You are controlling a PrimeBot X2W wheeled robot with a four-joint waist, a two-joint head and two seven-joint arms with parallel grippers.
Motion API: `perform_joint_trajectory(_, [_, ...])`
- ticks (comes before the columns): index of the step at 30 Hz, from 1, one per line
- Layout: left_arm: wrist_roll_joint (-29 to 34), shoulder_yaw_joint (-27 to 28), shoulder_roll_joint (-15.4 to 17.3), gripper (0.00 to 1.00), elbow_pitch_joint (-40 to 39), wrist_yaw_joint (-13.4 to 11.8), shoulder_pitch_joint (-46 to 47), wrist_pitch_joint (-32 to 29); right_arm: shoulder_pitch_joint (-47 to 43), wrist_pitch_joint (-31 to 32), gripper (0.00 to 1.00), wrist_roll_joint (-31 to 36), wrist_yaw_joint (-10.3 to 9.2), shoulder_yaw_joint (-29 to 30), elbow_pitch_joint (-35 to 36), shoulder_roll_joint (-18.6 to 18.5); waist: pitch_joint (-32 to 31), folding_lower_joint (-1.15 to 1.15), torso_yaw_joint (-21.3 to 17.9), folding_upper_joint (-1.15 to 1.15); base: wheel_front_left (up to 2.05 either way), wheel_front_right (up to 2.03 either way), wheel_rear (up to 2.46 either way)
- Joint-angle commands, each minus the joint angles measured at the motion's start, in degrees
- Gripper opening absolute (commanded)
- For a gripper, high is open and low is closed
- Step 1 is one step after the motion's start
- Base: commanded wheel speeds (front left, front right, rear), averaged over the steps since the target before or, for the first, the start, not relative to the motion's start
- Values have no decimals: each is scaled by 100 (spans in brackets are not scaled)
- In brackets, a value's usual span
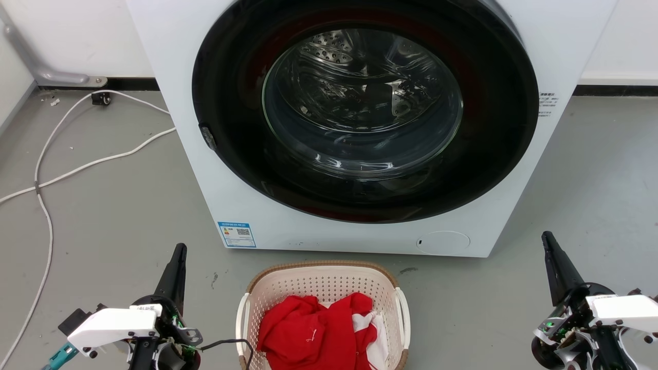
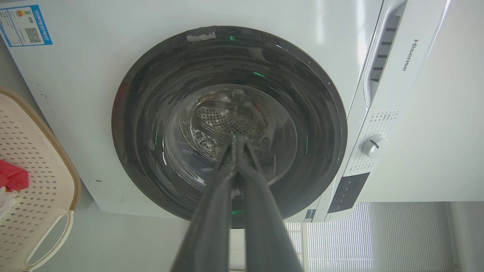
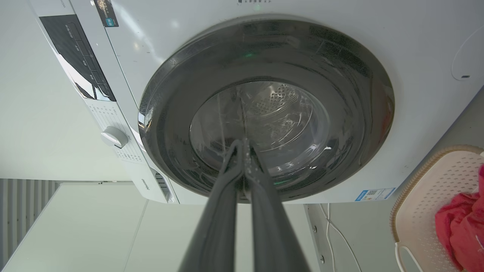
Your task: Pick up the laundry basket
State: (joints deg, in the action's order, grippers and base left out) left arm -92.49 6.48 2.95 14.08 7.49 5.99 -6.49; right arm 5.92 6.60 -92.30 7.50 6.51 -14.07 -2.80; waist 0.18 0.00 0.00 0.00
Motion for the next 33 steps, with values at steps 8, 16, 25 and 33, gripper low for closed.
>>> perform_joint_trajectory(8, [12, 24, -10, 0, 2, 18, 51, -24, 66, 7, 0, -22, -2, 3, -5, -15, 0, 0, 0, 0, 0, 0, 0])
perform_joint_trajectory(16, [13, 25, -11, 0, 2, 18, 51, -26, 66, 7, 0, -22, -2, 2, -5, -15, 0, 0, 0, 0, 0, 0, 0])
perform_joint_trajectory(25, [12, 26, -11, 0, 2, 17, 51, -26, 66, 6, 0, -22, -2, 2, -5, -15, 0, 0, 0, 0, 0, 0, 0])
perform_joint_trajectory(33, [12, 27, -12, 0, 2, 18, 51, -25, 67, 6, 0, -22, -2, 2, -5, -15, 0, 0, 0, 0, 0, 0, 0])
